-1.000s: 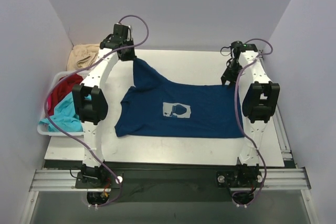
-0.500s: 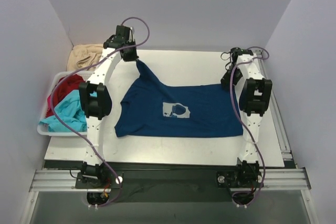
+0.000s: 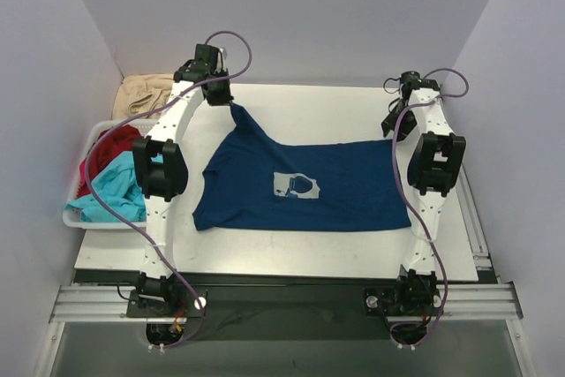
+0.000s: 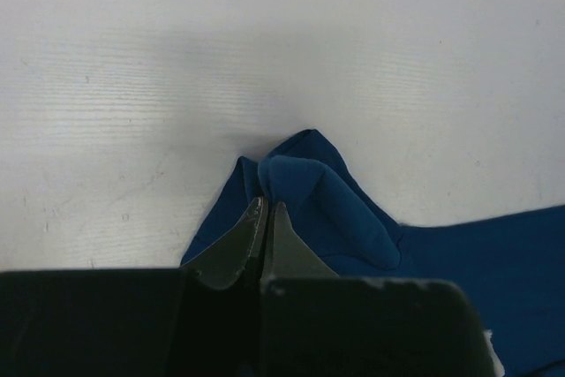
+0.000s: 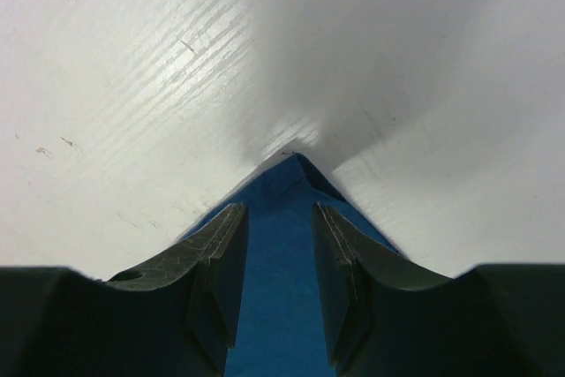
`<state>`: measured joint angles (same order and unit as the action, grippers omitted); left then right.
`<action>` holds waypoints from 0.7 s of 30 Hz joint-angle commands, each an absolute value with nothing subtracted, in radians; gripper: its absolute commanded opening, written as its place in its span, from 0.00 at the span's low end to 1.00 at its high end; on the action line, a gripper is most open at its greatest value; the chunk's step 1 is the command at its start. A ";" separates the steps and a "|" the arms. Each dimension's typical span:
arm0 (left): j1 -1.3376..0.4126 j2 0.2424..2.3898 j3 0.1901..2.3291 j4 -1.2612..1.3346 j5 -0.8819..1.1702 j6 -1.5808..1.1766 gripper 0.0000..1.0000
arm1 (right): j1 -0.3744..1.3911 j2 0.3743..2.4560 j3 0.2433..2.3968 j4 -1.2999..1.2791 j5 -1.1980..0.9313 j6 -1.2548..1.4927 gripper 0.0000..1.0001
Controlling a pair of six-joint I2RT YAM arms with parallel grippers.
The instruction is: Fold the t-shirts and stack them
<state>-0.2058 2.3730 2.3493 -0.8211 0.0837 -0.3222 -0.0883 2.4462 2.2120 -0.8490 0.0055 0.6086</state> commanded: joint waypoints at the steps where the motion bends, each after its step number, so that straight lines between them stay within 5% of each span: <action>1: -0.196 2.373 2.352 -0.822 0.104 -0.327 0.00 | -0.101 2.448 2.263 -0.871 0.046 0.595 0.36; 21: -0.195 2.353 2.307 -0.821 0.100 -0.330 0.00 | -0.103 2.480 2.203 -0.874 -0.031 0.595 0.37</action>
<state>-0.2050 2.3734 2.3112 -0.8276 0.0906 -0.3252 -0.1043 2.5095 2.2513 -0.8272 -0.0189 0.5983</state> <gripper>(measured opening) 0.029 0.373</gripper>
